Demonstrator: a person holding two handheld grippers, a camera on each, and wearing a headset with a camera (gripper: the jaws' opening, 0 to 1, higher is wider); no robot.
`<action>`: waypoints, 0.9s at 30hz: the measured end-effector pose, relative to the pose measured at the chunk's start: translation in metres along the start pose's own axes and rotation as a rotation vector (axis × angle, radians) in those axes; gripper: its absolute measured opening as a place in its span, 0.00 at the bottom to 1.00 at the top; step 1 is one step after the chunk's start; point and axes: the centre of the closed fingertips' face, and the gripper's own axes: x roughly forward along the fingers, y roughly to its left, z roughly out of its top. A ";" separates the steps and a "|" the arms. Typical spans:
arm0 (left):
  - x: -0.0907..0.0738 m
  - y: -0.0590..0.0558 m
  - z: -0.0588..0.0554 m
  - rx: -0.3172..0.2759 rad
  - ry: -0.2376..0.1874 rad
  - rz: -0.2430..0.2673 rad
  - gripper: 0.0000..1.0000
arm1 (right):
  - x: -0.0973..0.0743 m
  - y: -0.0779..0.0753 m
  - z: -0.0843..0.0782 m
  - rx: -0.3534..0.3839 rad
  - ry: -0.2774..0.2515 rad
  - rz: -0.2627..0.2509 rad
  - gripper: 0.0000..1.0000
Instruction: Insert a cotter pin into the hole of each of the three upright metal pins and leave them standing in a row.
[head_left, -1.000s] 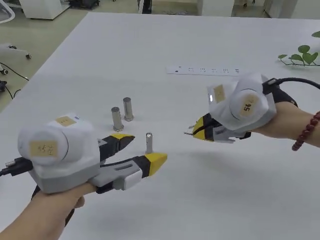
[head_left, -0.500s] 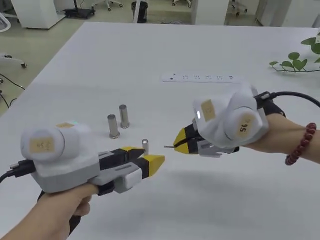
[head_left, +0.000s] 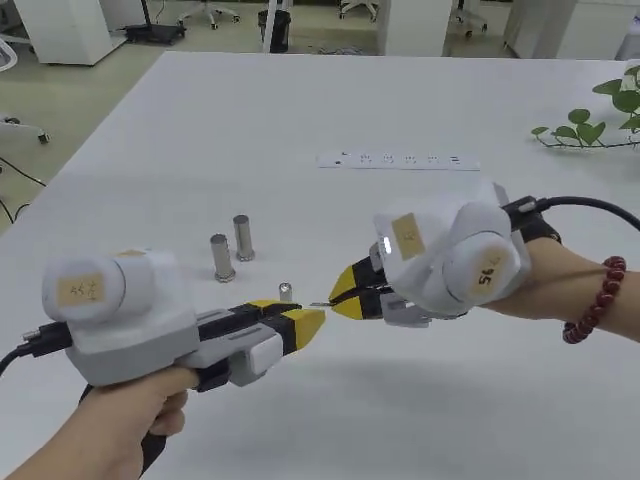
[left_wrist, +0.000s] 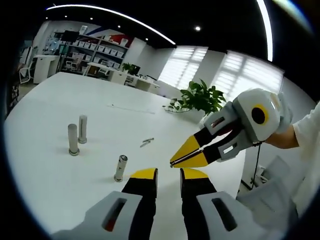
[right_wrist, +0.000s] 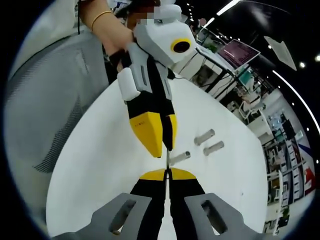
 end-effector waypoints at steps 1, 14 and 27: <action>0.001 0.000 0.001 -0.003 -0.002 -0.002 0.15 | 0.000 0.000 0.001 0.000 -0.003 0.001 0.01; 0.006 -0.003 0.002 -0.017 0.003 -0.018 0.03 | 0.000 0.000 0.006 -0.004 -0.016 -0.017 0.01; 0.009 0.003 0.003 0.005 0.007 -0.023 0.01 | 0.002 0.001 0.008 0.006 -0.023 -0.020 0.02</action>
